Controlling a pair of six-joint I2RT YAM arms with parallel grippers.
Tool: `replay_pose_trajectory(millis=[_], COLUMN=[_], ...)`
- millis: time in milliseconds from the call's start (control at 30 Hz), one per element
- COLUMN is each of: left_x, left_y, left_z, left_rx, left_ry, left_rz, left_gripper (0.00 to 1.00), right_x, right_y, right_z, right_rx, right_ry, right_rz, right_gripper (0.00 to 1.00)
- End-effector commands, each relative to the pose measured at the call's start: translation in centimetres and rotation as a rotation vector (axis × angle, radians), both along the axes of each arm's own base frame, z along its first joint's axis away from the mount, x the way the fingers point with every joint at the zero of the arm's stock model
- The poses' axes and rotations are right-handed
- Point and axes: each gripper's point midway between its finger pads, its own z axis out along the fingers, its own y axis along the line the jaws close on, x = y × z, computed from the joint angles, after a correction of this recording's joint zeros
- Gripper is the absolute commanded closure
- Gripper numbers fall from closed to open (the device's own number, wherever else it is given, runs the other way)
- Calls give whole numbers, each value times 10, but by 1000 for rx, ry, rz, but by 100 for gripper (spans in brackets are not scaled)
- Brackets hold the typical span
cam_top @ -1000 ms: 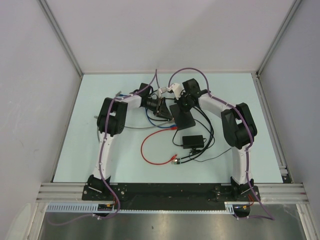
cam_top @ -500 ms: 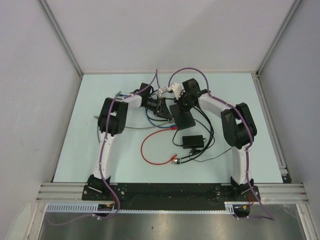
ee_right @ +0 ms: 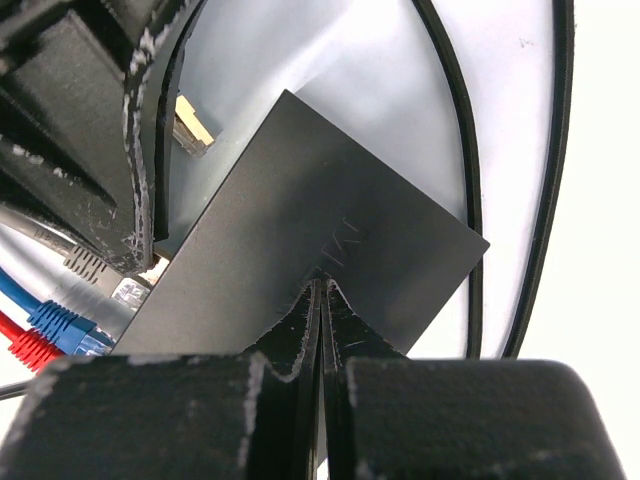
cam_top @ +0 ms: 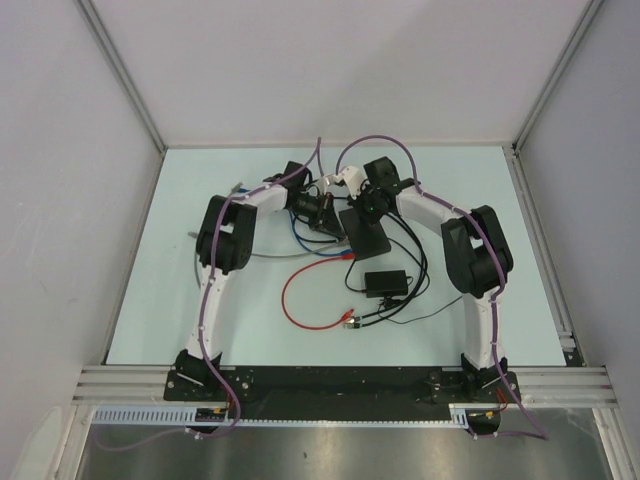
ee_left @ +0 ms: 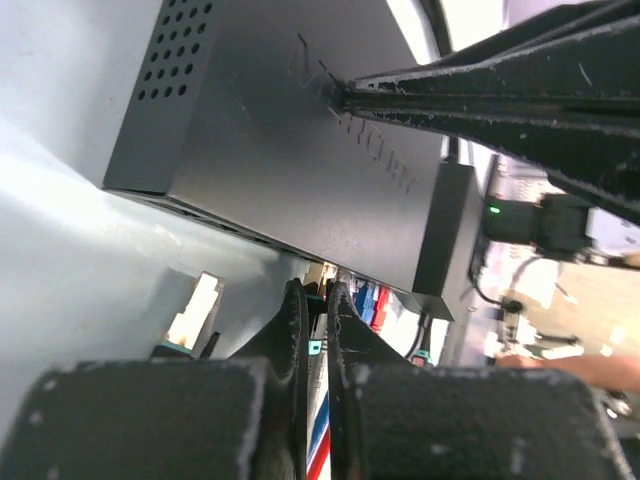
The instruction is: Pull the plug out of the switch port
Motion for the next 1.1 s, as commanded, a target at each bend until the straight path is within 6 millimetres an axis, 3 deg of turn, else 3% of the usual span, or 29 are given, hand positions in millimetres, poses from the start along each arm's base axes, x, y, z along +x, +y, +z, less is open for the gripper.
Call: replay_pose_trajectory(millis=[0, 200, 467, 667, 833, 1067], left_x=[31, 11, 27, 3, 12, 16], left_y=[15, 12, 0, 2, 3, 5], left_z=[-4, -19, 11, 0, 5, -3], left_rx=[220, 217, 107, 84, 81, 91], left_ry=[-184, -120, -193, -115, -140, -134], left_rz=[92, 60, 20, -11, -1, 3], left_gripper=[100, 100, 100, 100, 100, 55], right_x=[-70, -70, -69, -70, -70, -71], right_y=[-57, -57, -56, -56, -57, -56], right_z=[-105, -106, -105, -106, -107, -106], right_rx=[-264, -265, -268, -274, -276, -279], right_ry=[319, 321, 316, 314, 316, 314], right_rz=[-36, -36, -37, -35, -33, -32], right_gripper=[100, 100, 100, 100, 100, 100])
